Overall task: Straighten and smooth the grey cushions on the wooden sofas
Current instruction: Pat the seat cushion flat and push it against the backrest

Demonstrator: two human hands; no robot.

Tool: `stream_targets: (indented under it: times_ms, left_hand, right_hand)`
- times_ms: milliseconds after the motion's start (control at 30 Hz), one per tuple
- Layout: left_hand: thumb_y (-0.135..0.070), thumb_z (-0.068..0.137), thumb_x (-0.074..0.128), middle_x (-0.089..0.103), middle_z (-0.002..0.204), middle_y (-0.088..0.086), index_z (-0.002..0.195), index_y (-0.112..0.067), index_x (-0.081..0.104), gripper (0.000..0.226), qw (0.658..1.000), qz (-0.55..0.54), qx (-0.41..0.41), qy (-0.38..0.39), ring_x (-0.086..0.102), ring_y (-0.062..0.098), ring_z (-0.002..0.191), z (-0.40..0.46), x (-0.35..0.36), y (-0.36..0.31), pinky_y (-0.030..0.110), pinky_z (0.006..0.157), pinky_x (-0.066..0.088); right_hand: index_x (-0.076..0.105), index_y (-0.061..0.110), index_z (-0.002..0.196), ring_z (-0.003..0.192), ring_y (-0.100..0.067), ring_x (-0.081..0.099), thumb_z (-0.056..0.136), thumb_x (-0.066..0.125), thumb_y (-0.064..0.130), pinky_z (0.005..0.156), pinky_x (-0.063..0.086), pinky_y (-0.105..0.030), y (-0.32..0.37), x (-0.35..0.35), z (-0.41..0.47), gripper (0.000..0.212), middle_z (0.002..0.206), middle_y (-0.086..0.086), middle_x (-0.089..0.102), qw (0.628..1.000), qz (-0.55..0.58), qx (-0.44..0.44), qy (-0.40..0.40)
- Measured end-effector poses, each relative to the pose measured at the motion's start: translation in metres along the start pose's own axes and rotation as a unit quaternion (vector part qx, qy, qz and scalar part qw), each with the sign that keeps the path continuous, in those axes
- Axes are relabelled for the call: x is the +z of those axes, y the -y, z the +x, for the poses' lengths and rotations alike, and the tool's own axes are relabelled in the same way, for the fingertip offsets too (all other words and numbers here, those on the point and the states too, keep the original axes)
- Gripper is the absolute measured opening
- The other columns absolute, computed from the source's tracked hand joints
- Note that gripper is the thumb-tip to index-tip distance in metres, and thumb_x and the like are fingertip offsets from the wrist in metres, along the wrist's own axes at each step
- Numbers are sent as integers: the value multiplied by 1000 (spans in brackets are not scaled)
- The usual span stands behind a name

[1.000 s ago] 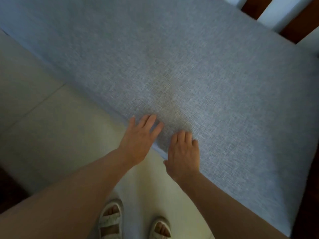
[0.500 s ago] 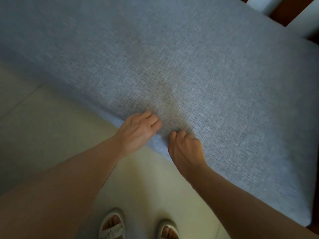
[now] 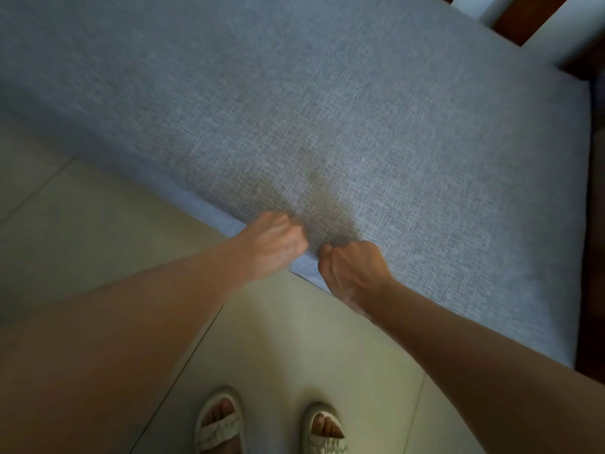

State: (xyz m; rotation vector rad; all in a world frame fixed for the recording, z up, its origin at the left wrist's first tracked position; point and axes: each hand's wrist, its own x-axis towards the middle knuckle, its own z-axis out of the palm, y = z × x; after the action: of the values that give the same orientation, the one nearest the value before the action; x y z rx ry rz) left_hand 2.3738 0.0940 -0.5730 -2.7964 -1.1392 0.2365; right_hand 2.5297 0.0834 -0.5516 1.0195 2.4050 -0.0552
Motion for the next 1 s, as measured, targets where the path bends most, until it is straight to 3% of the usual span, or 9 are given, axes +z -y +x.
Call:
stream_targets:
  times_ms: [67,133,200,533,667,800,867,933,1000]
  left_hand:
    - [1,62,58,62,65,2,67,-12,67,17,998,33,3,56,63,16,57,-1,-6,-2,22,46,31]
    - [1,89,43,64,95,6,98,-9,63,25,993,41,0,107,64,21,88,2,-3,-5,28,60,34]
    - [2,92,37,63,105,9,108,-7,60,29,991,41,-1,127,62,24,97,4,-13,-4,29,65,34]
    - [1,90,43,64,102,8,106,-8,59,24,991,15,-6,136,63,23,91,-6,-15,4,29,63,36]
    - [-8,63,77,62,79,12,86,-4,62,27,998,33,-41,24,60,23,61,-16,2,15,22,43,24]
    - [12,52,64,56,58,10,64,-4,60,20,999,19,-26,-22,51,21,43,-9,9,11,18,41,18]
    - [17,56,64,60,65,13,71,0,62,22,1000,-22,3,-7,57,26,51,-8,6,12,22,43,26]
    - [18,67,59,63,80,13,86,1,64,25,999,-54,2,-6,61,28,67,-8,8,17,27,51,32]
    - [18,53,68,60,66,8,72,-2,65,28,996,-76,33,-33,58,25,54,-11,1,19,23,48,29]
  right_hand:
    - [32,15,90,93,-30,63,99,24,10,45,17,-27,2,0,0,13,102,-9,64,1000,2,3,11]
    - [33,16,91,94,-30,63,99,24,10,45,18,-27,3,-2,-1,13,102,-8,64,1000,-7,4,14]
    - [40,15,95,93,-30,63,99,25,9,46,20,-28,4,0,-4,17,102,-8,64,1000,-11,-1,-9]
    - [32,16,93,91,-28,64,99,24,11,47,20,-28,9,4,-9,11,102,-8,65,1000,17,-1,-17]
    - [30,15,91,92,-30,63,100,25,11,46,17,-29,6,4,-8,11,104,-8,65,1000,24,-3,-18]
    - [30,15,90,90,-30,62,99,24,11,46,15,-30,4,3,-10,11,104,-8,64,998,45,17,-37]
    - [34,15,87,80,-29,64,96,25,8,45,9,-28,7,5,-8,14,93,-8,64,997,30,33,-63]
    - [47,14,74,49,-26,59,86,35,11,48,1,-21,11,5,-11,17,65,-8,57,992,34,78,-88]
    - [54,14,66,36,-19,49,75,63,33,50,-4,-18,12,7,1,23,55,-3,51,989,32,112,-93]
